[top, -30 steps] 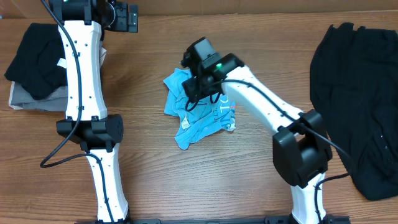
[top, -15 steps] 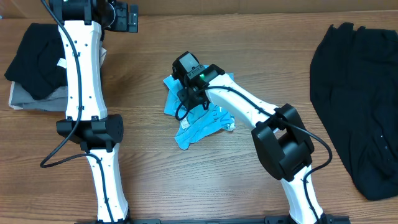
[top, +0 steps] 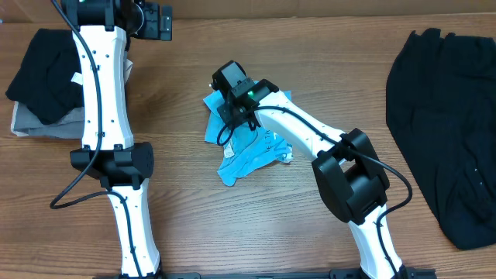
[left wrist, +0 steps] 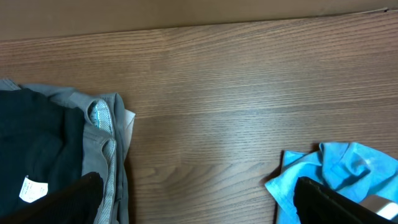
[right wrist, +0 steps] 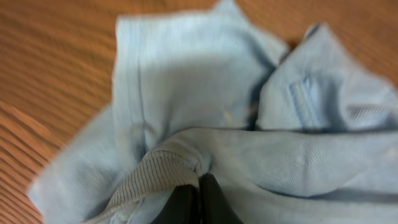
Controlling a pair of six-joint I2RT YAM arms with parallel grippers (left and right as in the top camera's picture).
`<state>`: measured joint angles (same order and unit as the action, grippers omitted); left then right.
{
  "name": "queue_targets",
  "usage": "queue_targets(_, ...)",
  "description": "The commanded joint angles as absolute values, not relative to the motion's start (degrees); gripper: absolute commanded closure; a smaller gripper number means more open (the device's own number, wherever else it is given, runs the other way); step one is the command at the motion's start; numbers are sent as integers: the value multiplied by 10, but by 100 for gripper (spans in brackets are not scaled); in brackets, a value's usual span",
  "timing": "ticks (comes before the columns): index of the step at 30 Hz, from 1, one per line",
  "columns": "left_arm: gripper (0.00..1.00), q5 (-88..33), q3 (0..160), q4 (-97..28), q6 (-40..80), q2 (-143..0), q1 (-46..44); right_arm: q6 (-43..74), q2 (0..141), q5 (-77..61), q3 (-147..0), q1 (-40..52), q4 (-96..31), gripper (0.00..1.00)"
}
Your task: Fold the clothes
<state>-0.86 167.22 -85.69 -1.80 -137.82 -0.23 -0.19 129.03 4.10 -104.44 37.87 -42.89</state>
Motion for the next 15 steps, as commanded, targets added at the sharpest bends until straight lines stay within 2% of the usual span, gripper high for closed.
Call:
queue_targets(1, 0, -15, 1670, -854, -12, -1386, 1, 9, 1290, 48, -1105, 376, -424, 96)
queue_targets(15, 0, -15, 1670, -857, -11, -1386, 1, 49, 1310, 11, -1133, 352, -282, 96)
